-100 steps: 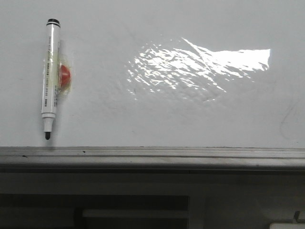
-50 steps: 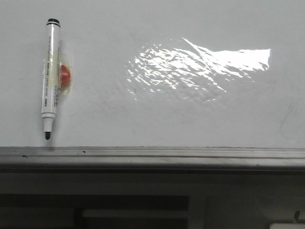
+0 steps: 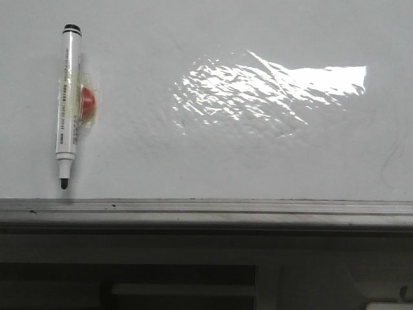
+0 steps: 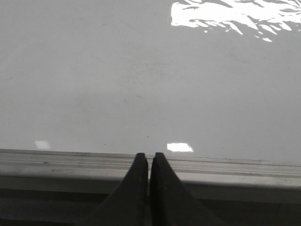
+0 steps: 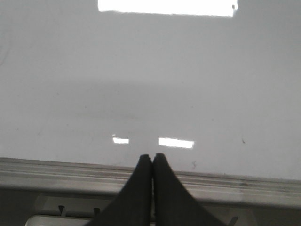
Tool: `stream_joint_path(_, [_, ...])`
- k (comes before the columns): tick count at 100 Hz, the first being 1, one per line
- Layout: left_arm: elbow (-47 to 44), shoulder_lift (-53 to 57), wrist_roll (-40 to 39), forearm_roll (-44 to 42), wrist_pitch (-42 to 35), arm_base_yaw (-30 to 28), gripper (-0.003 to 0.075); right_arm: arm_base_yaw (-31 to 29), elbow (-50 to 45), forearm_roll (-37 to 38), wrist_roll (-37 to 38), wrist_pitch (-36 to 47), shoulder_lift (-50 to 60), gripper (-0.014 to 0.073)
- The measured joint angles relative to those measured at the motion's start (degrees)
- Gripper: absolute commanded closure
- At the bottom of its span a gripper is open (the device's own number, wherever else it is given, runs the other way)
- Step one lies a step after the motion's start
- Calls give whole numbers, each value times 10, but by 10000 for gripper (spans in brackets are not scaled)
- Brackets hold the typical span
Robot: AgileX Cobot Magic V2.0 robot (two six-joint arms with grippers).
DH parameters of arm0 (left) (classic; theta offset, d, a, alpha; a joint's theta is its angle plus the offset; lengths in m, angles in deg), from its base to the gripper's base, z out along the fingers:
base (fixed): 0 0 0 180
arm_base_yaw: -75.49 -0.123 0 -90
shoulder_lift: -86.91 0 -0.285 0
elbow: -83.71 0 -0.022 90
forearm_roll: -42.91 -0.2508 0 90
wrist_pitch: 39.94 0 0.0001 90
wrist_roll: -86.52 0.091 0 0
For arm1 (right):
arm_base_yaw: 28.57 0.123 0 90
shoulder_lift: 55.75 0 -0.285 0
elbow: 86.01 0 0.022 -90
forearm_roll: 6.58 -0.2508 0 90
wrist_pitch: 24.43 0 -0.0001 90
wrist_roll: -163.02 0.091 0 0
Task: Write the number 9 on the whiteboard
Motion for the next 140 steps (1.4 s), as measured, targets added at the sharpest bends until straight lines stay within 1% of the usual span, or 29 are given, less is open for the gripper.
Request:
stream_joint_path(20, [0, 0, 0, -11, -29, 0, 741, 0, 0, -11, 0, 21, 0, 661])
stream_joint_path(30, [0, 0, 0, -12, -49, 0, 741, 0, 0, -40, 0, 52, 0, 661])
stream_joint_path(50, [0, 0, 0, -14, -94, 0, 741, 0, 0, -69, 0, 103, 0, 661])
stream_joint_path(65, [0, 0, 0, -12, -128, 0, 741, 0, 0, -101, 0, 171, 0, 660])
stream_joint_path(76, [0, 0, 0, -2, -134, 0, 741, 0, 0, -106, 0, 182, 0, 660])
stream_joint_path(90, [3, 0, 0, 11, -132, 0, 741, 0, 1, -115, 0, 145, 0, 661])
stream_joint_path(100, [18, -9, 0, 15, -117, 0, 741, 0, 16, -163, 0, 119, -10, 660])
stream_joint_path(110, [44, -41, 0, 15, -114, 0, 741, 0, 50, -189, 0, 65, -50, 659])
stream_joint_path(126, [80, -101, 0, 16, -112, 0, 741, 0, 116, -195, 0, -19, -128, 655])
stream_joint_path(136, [94, -132, 0, 16, -110, 0, 735, 0, 138, -197, 0, -45, -171, 655])
stream_joint_path(140, [96, -143, 0, 16, -109, 0, 710, 0, 142, -197, 0, -46, -178, 655])
